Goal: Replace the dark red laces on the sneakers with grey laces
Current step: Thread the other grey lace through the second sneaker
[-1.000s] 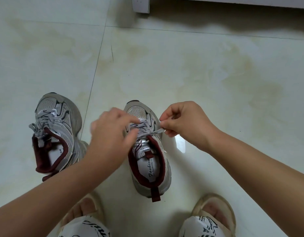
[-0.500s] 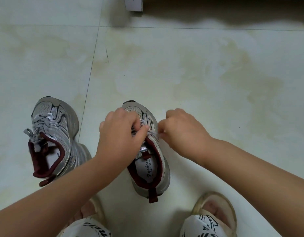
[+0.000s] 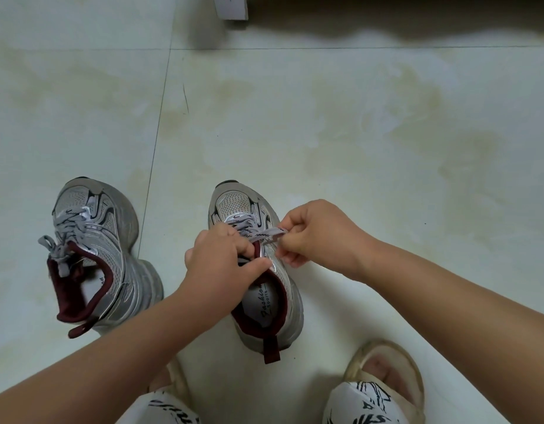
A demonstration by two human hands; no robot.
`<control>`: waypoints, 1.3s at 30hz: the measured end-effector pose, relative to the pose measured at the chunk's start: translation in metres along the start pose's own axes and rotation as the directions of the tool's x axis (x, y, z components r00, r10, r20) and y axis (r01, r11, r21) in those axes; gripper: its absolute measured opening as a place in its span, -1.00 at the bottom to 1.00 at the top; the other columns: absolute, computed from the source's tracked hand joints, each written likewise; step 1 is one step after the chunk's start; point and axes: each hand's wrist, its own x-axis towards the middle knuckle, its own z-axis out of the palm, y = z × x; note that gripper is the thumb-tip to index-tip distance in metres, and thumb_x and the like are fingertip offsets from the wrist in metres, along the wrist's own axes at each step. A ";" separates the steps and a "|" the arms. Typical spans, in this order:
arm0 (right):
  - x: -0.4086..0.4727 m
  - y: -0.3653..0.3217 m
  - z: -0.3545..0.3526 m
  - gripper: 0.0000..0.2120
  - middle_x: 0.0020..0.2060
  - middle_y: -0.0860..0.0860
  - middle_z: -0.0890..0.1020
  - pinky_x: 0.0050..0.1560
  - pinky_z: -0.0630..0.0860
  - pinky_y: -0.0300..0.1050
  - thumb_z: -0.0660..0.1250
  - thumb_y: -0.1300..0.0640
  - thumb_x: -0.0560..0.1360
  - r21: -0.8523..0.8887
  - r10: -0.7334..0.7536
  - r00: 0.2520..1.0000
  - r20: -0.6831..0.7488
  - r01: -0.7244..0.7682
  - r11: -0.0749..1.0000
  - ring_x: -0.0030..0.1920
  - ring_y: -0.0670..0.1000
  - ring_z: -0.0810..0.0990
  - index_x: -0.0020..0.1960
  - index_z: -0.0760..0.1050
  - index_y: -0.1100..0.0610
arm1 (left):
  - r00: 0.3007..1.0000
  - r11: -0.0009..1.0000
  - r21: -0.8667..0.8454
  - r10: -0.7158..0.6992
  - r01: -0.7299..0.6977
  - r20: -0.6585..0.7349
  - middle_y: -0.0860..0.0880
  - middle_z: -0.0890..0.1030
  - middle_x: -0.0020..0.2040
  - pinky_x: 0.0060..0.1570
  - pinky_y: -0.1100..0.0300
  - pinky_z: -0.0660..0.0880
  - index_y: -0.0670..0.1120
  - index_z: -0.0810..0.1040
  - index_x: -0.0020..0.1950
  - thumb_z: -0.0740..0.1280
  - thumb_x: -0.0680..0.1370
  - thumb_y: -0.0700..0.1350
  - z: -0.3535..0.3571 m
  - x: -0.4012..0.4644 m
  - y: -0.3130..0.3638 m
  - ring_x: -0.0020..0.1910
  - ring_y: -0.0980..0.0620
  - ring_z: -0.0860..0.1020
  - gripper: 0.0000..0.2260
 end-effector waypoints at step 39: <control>-0.017 0.005 0.042 -0.68 -0.02 0.00 0.54 -0.13 0.37 -0.14 0.23 0.18 0.48 -0.449 -0.212 0.971 -0.114 0.140 0.882 -0.11 0.04 0.48 0.21 0.29 0.02 | 0.970 0.959 0.192 0.176 -0.208 0.170 0.09 0.36 -0.10 0.13 0.08 0.32 0.03 0.50 -0.29 0.39 0.46 -0.08 -0.027 0.001 -0.002 0.09 0.02 0.32 -0.86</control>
